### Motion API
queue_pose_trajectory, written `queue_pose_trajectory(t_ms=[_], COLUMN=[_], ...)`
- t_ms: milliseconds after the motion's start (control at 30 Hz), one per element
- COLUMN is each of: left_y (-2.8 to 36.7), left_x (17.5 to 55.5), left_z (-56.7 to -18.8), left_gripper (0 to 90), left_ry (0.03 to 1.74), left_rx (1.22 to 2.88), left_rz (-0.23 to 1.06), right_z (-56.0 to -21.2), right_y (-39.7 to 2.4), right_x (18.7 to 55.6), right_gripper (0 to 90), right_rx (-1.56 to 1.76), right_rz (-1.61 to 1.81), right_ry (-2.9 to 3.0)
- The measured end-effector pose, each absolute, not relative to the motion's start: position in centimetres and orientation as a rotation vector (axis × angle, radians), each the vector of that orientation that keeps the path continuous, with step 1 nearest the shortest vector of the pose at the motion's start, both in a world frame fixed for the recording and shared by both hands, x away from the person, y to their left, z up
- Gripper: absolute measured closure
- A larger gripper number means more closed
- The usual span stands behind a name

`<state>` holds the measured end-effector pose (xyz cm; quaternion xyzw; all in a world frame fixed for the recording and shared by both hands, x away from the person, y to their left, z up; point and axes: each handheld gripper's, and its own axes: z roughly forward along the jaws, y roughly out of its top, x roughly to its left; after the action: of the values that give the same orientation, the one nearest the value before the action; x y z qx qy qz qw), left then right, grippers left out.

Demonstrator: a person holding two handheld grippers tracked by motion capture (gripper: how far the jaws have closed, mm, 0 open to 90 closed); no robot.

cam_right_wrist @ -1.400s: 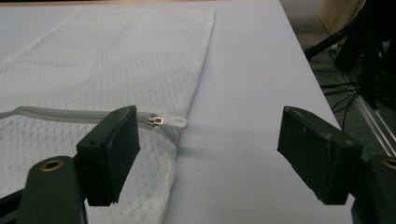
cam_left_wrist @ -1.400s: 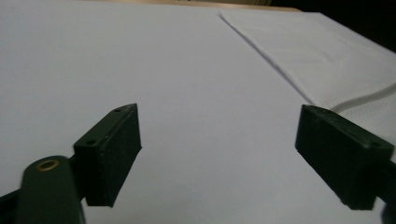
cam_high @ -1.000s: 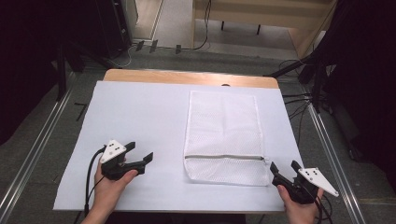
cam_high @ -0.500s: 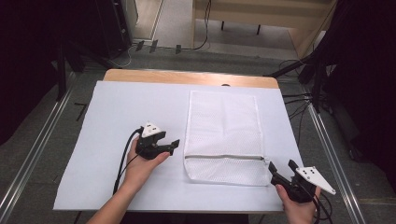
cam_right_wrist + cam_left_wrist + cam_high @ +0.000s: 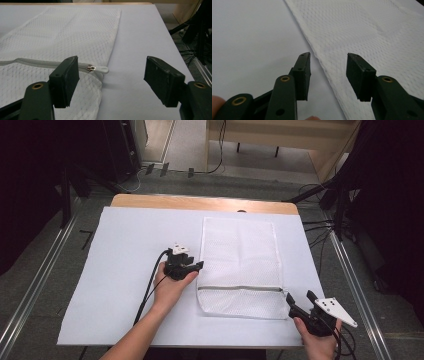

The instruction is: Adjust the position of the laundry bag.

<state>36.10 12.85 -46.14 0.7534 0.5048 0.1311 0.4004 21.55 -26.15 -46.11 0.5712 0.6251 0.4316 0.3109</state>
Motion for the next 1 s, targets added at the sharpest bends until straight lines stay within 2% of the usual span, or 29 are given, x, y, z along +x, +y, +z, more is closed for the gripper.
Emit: queue_pose_trajectory(t_ms=[100,333,367,433,467,533,667,1000], left_y=[12.4,11.8,11.8,11.7,11.6,11.4,12.0,14.4], left_x=[36.6,36.8,36.8,36.8,36.8,36.7,36.9,36.4], left_z=[-46.5,-47.2,-47.2,-47.2,-47.3,-47.3,-47.4,-46.6], left_gripper=[58.6,58.7,62.1,63.4,70.0,74.8,89.8,90.0], left_ry=[1.29,1.309,1.316,1.302,1.285,1.266,1.272,1.277], left_rx=[1.909,1.924,1.921,1.934,1.935,1.95,1.94,1.899], left_rz=[0.316,0.32,0.32,0.316,0.282,0.281,0.235,0.2], right_z=[-46.1,-46.2,-46.2,-46.3,-46.3,-46.3,-46.4,-46.4], right_y=[-26.2,-26.4,-26.3,-26.3,-26.2,-26.1,-26.0,-26.0], right_x=[21.5,21.6,21.7,21.7,21.7,21.7,21.8,21.8], right_gripper=[28.8,29.0,29.0,29.1,29.2,29.2,29.3,29.5], right_rx=[1.514,1.521,1.519,1.518,1.519,1.518,1.503,1.508], right_rz=[1.14,1.143,1.142,1.14,1.14,1.136,1.127,1.119], right_ry=[1.647,1.648,1.651,1.654,1.653,1.659,1.667,1.668])
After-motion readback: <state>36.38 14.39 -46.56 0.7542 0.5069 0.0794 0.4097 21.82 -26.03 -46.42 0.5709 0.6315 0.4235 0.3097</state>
